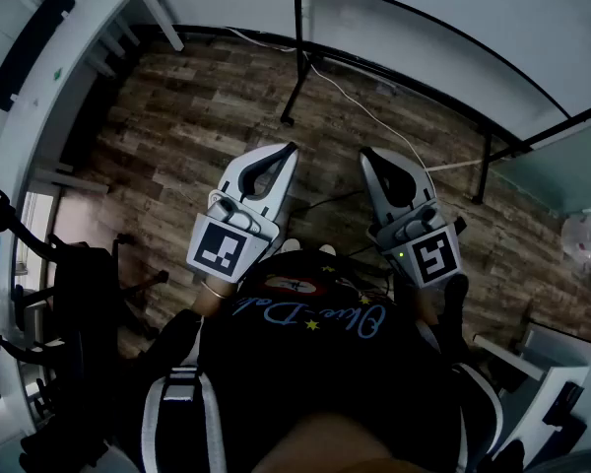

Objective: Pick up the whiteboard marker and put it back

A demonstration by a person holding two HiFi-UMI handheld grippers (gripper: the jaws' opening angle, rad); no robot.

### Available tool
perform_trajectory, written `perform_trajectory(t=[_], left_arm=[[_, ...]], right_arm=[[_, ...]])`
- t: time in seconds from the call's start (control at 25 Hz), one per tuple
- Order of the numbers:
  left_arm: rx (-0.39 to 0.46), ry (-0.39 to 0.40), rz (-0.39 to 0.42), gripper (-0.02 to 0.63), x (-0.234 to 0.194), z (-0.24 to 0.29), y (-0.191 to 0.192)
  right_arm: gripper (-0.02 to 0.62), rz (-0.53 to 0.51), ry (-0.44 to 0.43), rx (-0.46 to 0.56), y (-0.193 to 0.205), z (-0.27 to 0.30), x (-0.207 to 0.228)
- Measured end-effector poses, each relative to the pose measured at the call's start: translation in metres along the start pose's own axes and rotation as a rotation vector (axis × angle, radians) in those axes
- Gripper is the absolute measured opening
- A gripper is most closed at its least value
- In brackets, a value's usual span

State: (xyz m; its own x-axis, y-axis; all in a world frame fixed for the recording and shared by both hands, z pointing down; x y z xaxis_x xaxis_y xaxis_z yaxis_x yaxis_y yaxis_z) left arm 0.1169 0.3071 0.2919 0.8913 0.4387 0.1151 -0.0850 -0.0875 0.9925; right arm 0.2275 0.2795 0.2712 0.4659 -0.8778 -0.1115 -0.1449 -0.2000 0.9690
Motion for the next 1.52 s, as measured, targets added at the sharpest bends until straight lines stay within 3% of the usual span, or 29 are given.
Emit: perform_trajectory(t=[0.32, 0.88, 1.52], left_arm=[[-0.004, 0.009, -0.001, -0.002, 0.012, 0.010, 0.002], [-0.009, 0.034, 0.024, -0.002, 0.041, 0.034, -0.002], [-0.026, -0.024, 0.029, -0.002, 0.033, 0.028, 0.004]], right_arm=[[0.034, -0.003, -0.010, 0.022, -0.003, -0.013, 0.007], [0.034, 0.022, 0.043, 0.039, -0.006, -0.051, 0.032], [0.032, 0.020, 0.006, 0.060, -0.004, -0.044, 0.037]])
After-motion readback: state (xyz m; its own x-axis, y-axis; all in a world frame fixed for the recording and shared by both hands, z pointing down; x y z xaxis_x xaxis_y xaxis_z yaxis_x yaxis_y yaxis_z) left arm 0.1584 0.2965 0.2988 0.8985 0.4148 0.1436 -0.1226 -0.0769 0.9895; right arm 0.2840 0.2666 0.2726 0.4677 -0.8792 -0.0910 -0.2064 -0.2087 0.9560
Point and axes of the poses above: the fingertips, and each gripper's own axes: z forward along the fingers, x to its right, y out of its underside, the point moved 2 cm from there along -z, backward along the fingers
